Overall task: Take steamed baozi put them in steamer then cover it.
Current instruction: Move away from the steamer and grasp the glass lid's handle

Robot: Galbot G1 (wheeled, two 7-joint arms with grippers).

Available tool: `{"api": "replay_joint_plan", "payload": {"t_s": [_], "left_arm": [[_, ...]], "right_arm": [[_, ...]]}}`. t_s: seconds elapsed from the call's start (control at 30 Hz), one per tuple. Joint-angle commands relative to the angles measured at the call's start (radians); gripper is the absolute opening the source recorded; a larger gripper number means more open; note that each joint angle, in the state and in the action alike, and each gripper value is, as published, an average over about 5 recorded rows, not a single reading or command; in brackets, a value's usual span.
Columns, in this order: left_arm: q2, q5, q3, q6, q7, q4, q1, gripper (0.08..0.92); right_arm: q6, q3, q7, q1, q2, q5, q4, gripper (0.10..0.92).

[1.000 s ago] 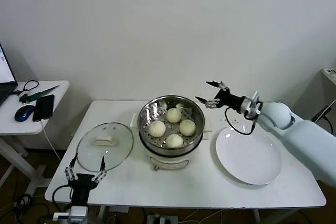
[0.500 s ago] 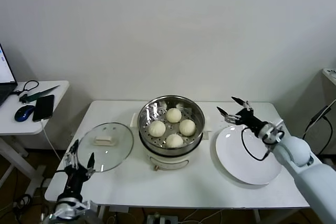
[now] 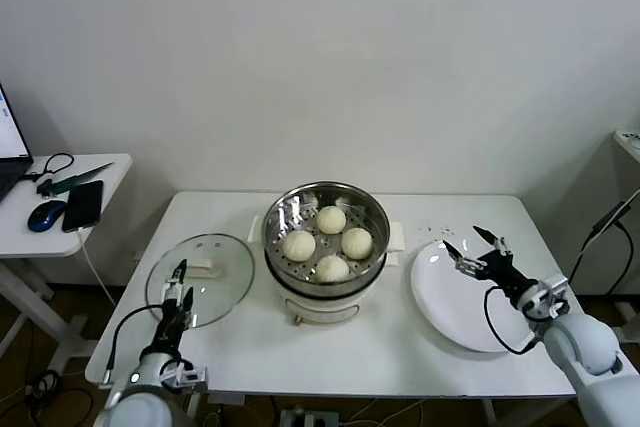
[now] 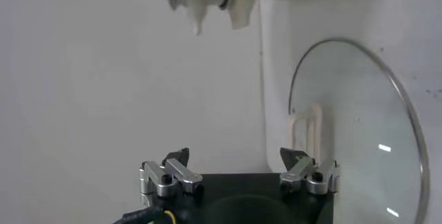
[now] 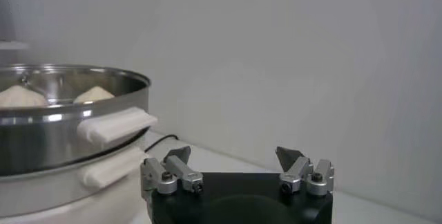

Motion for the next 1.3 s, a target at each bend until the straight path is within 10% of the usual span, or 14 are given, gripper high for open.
{"api": "replay_joint_plan", "payload": {"t_s": [0.03, 1.3], "left_arm": [[0.013, 0.073, 0.050, -0.014, -0.054, 0.276, -0.212, 0.823], [-0.017, 0.033, 0.039, -0.032, -0.088, 0.544, -0.431, 0.820]], "right_arm": [[-0.005, 0.077, -0.007, -0.098, 0.041, -0.045, 0.011, 0.823], [0.037, 0.087, -0.032, -0.117, 0.068, -0.130, -0.014, 0.823]]}}
